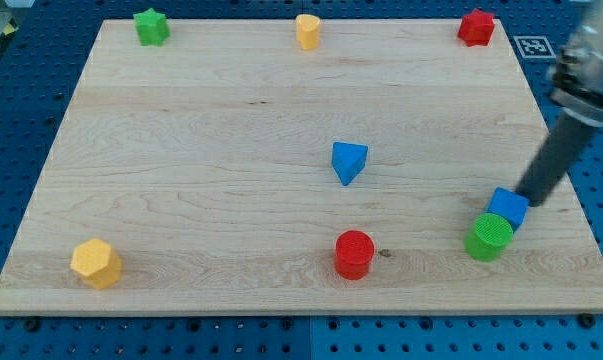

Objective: Push the blue cube down a bit

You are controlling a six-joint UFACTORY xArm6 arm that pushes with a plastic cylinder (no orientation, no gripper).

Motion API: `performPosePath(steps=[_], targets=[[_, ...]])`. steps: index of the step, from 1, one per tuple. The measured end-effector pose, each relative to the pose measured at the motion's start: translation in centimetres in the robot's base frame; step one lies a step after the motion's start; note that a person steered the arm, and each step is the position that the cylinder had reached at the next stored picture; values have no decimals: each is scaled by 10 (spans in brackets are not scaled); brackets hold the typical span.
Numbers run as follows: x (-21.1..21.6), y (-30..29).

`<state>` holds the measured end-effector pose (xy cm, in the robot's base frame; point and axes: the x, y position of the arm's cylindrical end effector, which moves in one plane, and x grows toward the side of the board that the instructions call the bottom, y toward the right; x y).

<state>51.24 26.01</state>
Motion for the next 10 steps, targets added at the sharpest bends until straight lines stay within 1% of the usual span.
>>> performPosePath(steps=[1, 2, 3, 4, 5, 6, 7, 8, 9, 10], targets=[[9, 40], [-21, 54], [-31, 28], [-35, -17], [-35, -80], [-34, -112], [-15, -110], [-7, -82], [-7, -51], [1, -48]])
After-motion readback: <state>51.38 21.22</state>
